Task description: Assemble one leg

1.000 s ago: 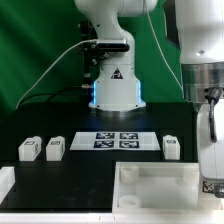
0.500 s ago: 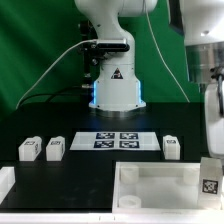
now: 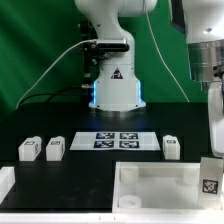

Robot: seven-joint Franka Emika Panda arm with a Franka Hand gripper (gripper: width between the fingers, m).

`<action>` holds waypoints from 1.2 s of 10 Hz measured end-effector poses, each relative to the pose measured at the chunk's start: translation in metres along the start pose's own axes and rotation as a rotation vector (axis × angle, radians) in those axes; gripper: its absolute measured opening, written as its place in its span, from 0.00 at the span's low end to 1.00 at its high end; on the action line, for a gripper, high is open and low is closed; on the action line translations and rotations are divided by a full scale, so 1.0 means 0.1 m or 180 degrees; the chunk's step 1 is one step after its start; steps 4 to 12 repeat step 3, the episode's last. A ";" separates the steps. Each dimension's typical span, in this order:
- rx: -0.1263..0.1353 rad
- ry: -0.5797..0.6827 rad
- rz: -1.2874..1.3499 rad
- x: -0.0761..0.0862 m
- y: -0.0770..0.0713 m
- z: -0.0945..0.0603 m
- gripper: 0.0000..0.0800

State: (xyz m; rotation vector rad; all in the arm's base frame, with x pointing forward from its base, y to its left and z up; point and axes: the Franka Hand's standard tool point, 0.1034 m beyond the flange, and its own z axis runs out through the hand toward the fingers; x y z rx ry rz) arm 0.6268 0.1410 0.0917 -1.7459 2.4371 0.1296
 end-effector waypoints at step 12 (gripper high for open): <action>-0.0003 0.0002 -0.0003 0.00 0.00 0.01 0.81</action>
Offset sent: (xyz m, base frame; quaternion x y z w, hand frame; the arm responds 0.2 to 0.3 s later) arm 0.0000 0.0000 0.0000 0.0000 0.0000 0.0000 1.0000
